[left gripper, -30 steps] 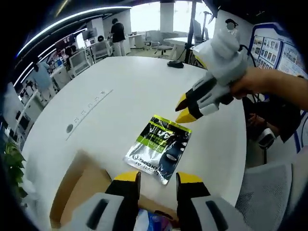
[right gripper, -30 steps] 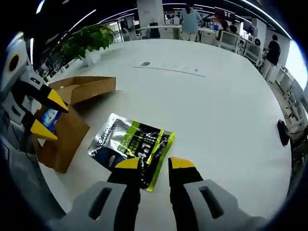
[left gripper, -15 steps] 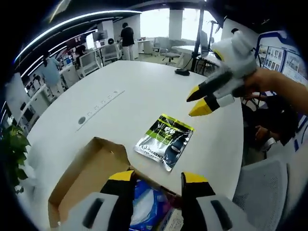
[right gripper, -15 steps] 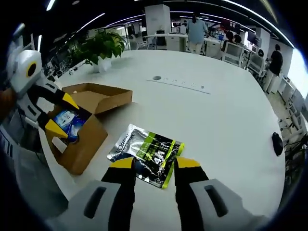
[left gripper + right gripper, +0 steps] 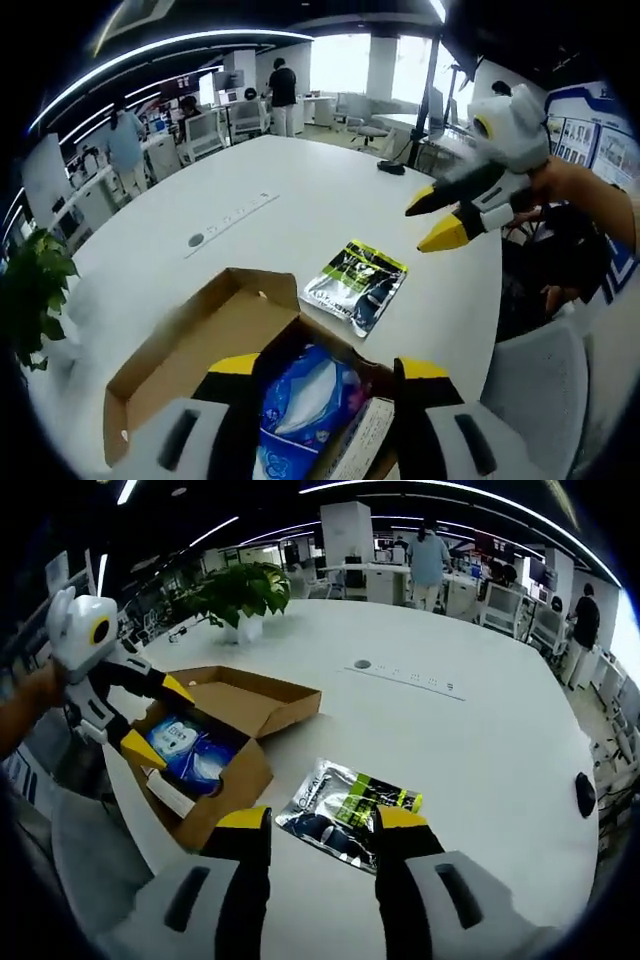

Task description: Operate the shoe box by opening the lid, removing the specified soft item, and placing it in the target area until the item is outside and the box remains undamaged.

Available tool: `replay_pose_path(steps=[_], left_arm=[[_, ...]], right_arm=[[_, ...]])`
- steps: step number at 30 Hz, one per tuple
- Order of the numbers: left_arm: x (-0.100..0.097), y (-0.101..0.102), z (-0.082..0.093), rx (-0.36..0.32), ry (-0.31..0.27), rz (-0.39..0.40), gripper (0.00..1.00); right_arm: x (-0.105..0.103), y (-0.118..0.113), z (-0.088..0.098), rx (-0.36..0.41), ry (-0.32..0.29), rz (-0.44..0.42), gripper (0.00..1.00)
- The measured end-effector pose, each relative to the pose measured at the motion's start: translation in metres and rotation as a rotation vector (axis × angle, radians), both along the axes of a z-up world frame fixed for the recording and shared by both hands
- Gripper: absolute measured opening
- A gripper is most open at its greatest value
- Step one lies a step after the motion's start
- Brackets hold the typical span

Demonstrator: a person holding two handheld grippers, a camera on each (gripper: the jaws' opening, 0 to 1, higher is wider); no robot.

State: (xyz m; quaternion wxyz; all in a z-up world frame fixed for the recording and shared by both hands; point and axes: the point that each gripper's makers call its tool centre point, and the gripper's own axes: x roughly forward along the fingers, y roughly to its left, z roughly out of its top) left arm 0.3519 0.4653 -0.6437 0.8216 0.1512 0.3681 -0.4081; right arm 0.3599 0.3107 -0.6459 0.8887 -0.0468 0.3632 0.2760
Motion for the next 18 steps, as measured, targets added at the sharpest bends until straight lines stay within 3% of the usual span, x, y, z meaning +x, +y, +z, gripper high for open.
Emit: replay_pose_path(steps=[10, 18], left_arm=[[-0.014, 0.038, 0.009, -0.046, -0.017, 0.052, 0.61], [-0.026, 0.079, 0.009, -0.067, -0.022, 0.140, 0.63]], right_arm=[[-0.010, 0.040, 0.010, 0.043, -0.019, 0.068, 0.42], [-0.017, 0.076, 0.009, 0.061, -0.015, 0.140, 0.45]])
